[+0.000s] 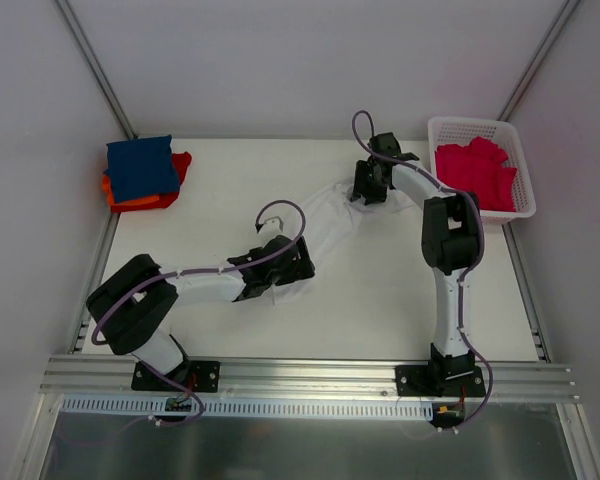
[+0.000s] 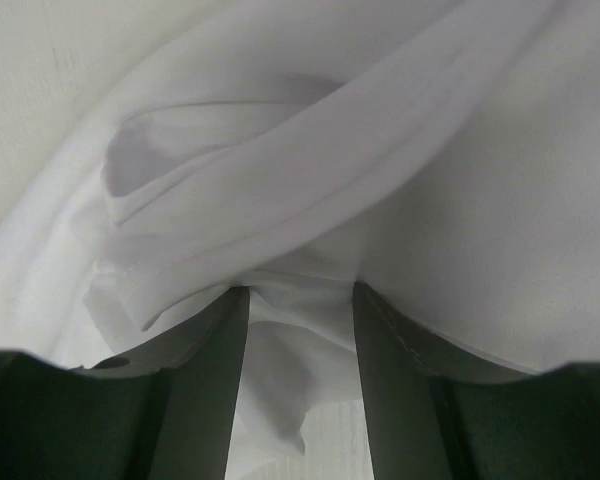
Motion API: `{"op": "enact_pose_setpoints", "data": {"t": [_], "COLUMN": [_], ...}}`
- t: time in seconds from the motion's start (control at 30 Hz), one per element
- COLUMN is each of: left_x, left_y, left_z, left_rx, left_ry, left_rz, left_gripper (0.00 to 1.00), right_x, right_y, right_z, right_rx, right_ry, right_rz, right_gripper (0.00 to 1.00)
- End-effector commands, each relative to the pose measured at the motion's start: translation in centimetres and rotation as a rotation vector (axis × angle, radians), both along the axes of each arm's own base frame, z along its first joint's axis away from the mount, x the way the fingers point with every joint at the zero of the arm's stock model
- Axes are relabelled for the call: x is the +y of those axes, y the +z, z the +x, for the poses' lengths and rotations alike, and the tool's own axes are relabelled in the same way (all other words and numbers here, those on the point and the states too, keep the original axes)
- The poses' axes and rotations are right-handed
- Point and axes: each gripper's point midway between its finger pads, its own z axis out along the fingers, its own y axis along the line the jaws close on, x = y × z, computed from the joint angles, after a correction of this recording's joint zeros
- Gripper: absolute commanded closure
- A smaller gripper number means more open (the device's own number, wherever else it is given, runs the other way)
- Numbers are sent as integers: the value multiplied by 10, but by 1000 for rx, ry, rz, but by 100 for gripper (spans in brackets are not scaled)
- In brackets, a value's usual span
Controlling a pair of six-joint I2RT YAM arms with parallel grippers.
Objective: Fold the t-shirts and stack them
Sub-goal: Fold the tshirt
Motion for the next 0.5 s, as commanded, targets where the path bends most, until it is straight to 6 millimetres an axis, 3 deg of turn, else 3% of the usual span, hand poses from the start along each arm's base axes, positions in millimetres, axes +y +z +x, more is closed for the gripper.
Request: {"op": "enact_pose_setpoints", "data": {"t": [0.0,0.23,0.27,0.3,0.47], "left_x": [43,8,2,-1,-10], "left_y": [-85,-92,-92,-92,-93], "left_z": [-116,-143,-143,-145,-154], "left_rx": [435,470,472,473,482], "left_ry": [-56,-141,-151,-158,-184], "left_rz": [233,247,244,248,255], "left_gripper": [1,1,1,1,1], "right_x": [6,34,39,46,68], "right_y": [7,4,13,6,15], "right_z": [12,36,46,47,70], "right_rx": [1,-1,-28,-6,-53], "right_ry": [36,74,79,88,124], "right_rz": [54,206,232,271,412], "right_gripper": [50,50,50,50,49]}}
